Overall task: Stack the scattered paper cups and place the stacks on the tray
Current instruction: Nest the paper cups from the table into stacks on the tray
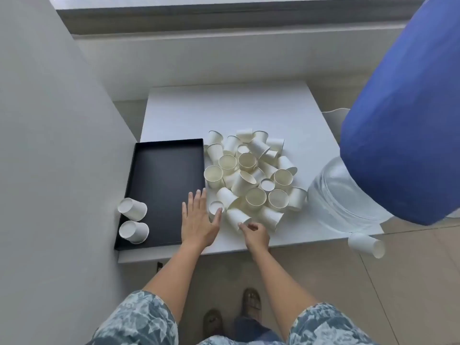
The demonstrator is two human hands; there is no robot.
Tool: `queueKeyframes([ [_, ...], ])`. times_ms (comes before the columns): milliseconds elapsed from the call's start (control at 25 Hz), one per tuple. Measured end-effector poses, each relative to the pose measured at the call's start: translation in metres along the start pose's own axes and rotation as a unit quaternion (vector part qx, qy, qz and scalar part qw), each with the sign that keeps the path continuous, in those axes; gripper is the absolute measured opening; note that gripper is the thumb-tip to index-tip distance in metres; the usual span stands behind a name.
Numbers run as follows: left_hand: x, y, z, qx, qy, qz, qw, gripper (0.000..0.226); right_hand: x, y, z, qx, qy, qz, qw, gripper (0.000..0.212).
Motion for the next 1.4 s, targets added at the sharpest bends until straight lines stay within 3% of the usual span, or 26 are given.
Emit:
queueKeyframes([
  [160, 0.007, -0.007, 0.016, 0.007, -0.078, -0.091, 0.993, 0.082, -0.008, 0.009, 0.009, 0.040, -0.008, 0.064, 0.997, 0.037],
  [360, 0.003, -0.017, 0.031, -0.016, -0.162, -0.133, 0.978, 0.075, -0.007, 0.021, 0.009, 0.066, -0.022, 0.029, 0.997, 0.020],
  [640, 0.007, -0.019, 0.043, -0.029, -0.227, -0.205, 0.951, 0.072, 0.008, 0.014, -0.014, 0.036, -0.010, -0.084, 0.996, 0.033],
  [840, -0.005, -0.015, 0.061, 0.018, -0.402, -0.250, 0.881, 0.074, 0.017, -0.009, 0.004, 0.138, 0.062, -0.125, 0.981, 0.028],
  [920, -0.003, -0.018, 0.070, 0.045, -0.456, -0.291, 0.840, 0.060, 0.015, -0.013, 0.007, 0.154, 0.074, -0.134, 0.976, 0.030],
  [1000, -0.001, -0.020, 0.075, 0.067, -0.478, -0.307, 0.820, 0.042, 0.014, -0.012, 0.003, 0.152, 0.078, -0.134, 0.976, 0.029],
  [1080, 0.002, -0.023, 0.075, 0.080, -0.485, -0.312, 0.813, 0.040, 0.016, -0.006, -0.016, 0.079, 0.093, -0.134, 0.984, 0.017],
  [1120, 0.004, -0.024, 0.074, 0.087, -0.488, -0.316, 0.809, 0.041, 0.017, -0.001, -0.034, -0.004, 0.091, -0.134, 0.987, 0.015],
  [1200, 0.007, -0.027, 0.074, 0.101, -0.493, -0.325, 0.801, 0.044, 0.016, 0.005, -0.071, -0.172, 0.065, -0.115, 0.976, 0.035],
  [1240, 0.009, -0.028, 0.073, 0.105, -0.493, -0.330, 0.798, 0.044, 0.013, 0.010, -0.082, -0.216, 0.043, -0.086, 0.972, 0.048],
  [1320, 0.014, -0.031, 0.072, 0.104, -0.496, -0.342, 0.791, 0.043, 0.007, 0.026, -0.089, -0.212, 0.004, -0.022, 0.977, 0.065],
  [1400, 0.018, -0.035, 0.072, 0.101, -0.505, -0.354, 0.781, 0.044, -0.003, 0.038, -0.084, -0.173, -0.024, 0.023, 0.984, 0.064],
])
Point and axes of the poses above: each hand's wrist, its own y-axis towards the middle knuckle, its own z-axis out of the palm, x = y × z, the point moved 9 cm from there along y, towards the middle knuckle, and after that the axes turned 2 degrees about -x, right-handed, at the moved point
